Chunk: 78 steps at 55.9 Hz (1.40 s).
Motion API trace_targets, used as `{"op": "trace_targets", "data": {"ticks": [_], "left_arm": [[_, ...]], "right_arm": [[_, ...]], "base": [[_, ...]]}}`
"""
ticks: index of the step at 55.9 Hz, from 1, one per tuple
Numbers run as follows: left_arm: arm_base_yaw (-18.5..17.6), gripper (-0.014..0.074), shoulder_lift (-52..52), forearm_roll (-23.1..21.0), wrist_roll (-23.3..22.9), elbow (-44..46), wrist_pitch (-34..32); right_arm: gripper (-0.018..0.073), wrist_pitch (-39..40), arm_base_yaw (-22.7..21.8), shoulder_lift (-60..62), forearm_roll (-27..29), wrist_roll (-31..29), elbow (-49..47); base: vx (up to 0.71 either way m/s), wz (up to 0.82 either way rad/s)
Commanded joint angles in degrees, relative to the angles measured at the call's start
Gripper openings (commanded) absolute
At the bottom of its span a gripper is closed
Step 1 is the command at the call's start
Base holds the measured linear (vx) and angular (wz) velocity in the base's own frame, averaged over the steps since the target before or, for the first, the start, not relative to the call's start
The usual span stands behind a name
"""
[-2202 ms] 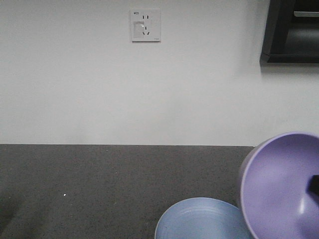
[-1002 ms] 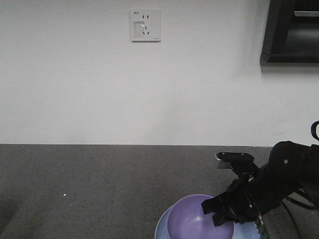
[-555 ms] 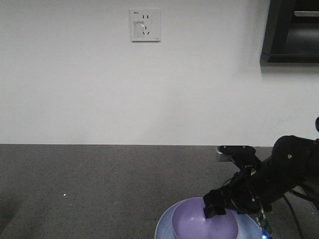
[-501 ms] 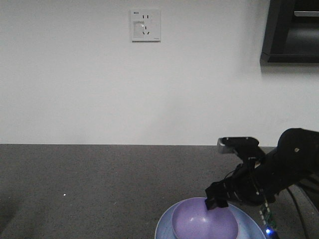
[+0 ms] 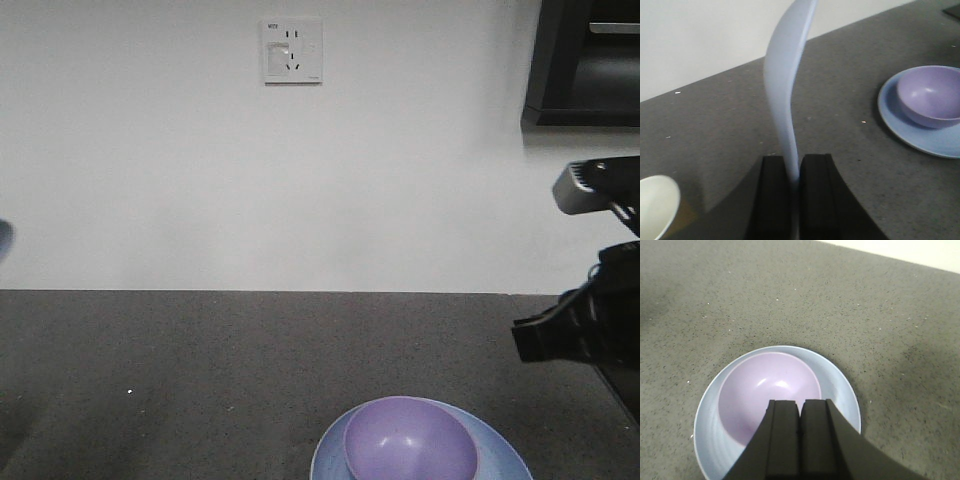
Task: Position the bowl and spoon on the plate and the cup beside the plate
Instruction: 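Move the spoon over the bowl with left gripper and release it inside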
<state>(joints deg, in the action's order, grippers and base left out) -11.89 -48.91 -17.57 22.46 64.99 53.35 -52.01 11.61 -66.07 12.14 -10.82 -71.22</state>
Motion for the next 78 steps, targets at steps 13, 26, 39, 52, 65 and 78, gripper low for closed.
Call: {"op": "trace_targets", "data": {"ticks": [13,26,39,52,65,78], "left_arm": [[-7.3,0.0,-21.6,-17.3,8.5,8.9,1.7],[-15.0,0.0,-35.5,-21.4,8.5,15.7,2.9],[-21.7,0.0,-47.4,-21.4,6.7,25.6,4.9],[-23.9,0.0006,-56.0,-20.5,3.8,33.0,5.1],[-23.9,0.0105,-58.3,-19.1,3.9,33.7,3.2],[-23.9,0.0359,-58.3,-19.0,4.0,33.7,2.8]], "right_arm": [[-0.0011,8.4,-0.1,15.8,-0.2,-0.2,15.0],[-0.0011,9.2,-0.1,21.9,-1.0,-0.2,20.4],[-0.0009,8.7,-0.1,23.5,-2.0,0.0,20.6],[-0.0008,8.5,-0.1,23.5,-2.0,0.0,20.6],[-0.0008,8.4,-0.1,23.5,-2.0,0.0,20.6],[-0.0008,8.5,-0.1,23.5,-2.8,0.0,20.6]], "base": [[0.0,0.0],[0.0,0.0],[0.0,0.0],[0.0,0.0],[0.0,0.0],[0.0,0.0]]}}
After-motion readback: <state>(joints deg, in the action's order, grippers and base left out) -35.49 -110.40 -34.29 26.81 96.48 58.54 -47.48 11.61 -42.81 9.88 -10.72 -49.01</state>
